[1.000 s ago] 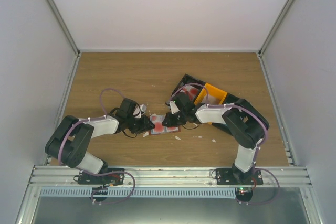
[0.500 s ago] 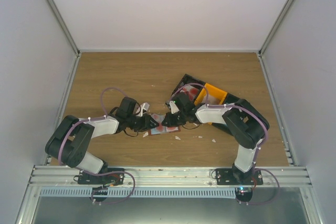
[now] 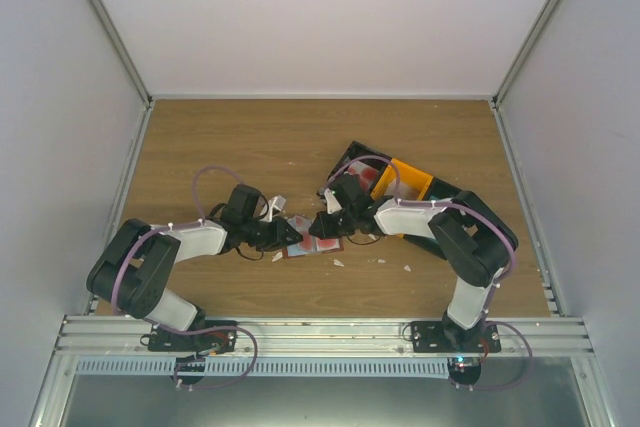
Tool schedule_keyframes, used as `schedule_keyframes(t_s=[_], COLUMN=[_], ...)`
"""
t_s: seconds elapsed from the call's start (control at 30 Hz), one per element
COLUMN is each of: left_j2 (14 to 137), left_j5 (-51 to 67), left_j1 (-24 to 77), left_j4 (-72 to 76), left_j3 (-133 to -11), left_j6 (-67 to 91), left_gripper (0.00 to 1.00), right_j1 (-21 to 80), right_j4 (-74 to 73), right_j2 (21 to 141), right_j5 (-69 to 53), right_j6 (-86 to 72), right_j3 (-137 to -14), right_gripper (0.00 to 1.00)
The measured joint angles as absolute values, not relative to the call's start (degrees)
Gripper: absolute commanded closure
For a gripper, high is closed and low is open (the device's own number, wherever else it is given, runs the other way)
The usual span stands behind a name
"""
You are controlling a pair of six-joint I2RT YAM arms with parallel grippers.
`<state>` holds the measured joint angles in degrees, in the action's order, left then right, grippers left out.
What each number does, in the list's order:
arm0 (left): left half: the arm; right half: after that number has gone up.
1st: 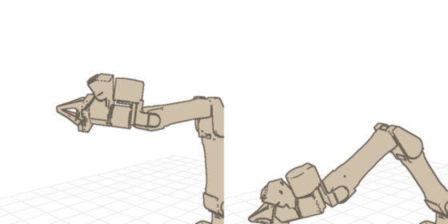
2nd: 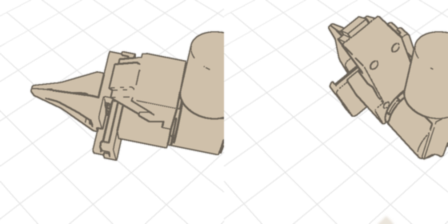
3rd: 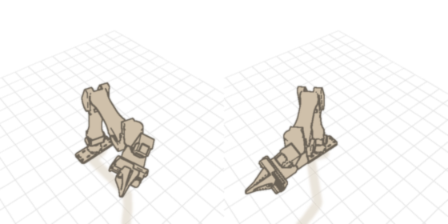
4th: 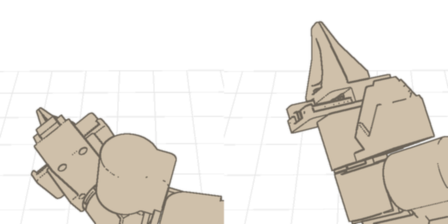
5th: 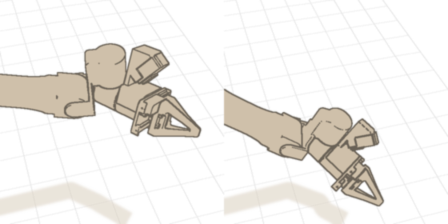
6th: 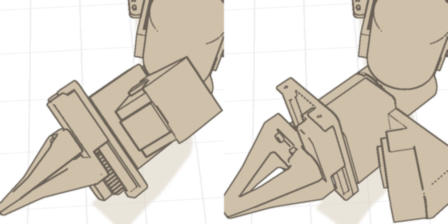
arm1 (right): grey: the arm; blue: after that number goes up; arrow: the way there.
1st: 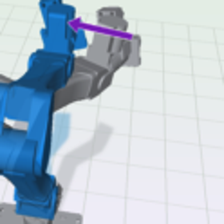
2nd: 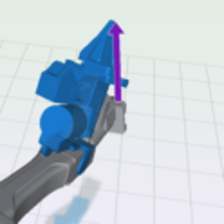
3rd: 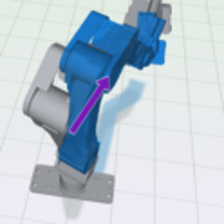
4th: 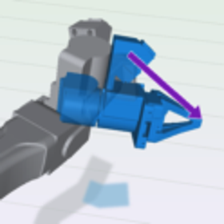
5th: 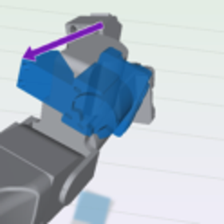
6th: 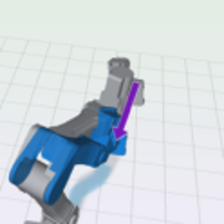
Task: Put the credit cards into the card holder
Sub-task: Insert the credit card into the card holder.
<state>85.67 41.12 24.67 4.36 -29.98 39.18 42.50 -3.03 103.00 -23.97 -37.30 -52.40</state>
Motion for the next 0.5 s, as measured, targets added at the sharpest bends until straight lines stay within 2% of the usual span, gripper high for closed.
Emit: schedule_keyframes(t_s=[0.27,0.5], left_j2=[85.67,87.37], left_j5=[42.54,44.99], left_j1=[24.8,26.79], left_j4=[4.21,5.26], left_j3=[-30.35,-34.92], left_j6=[38.41,37.36], left_gripper=[0.7,0.54], right_j1=[42.5,42.54], right_j4=[-3.22,-5.69], right_j2=[102.76,95.53], right_j5=[-22.0,-13.39], right_j6=[-37.45,-39.51], right_j3=[-52.29,-50.7], right_gripper=[0.91,0.86])
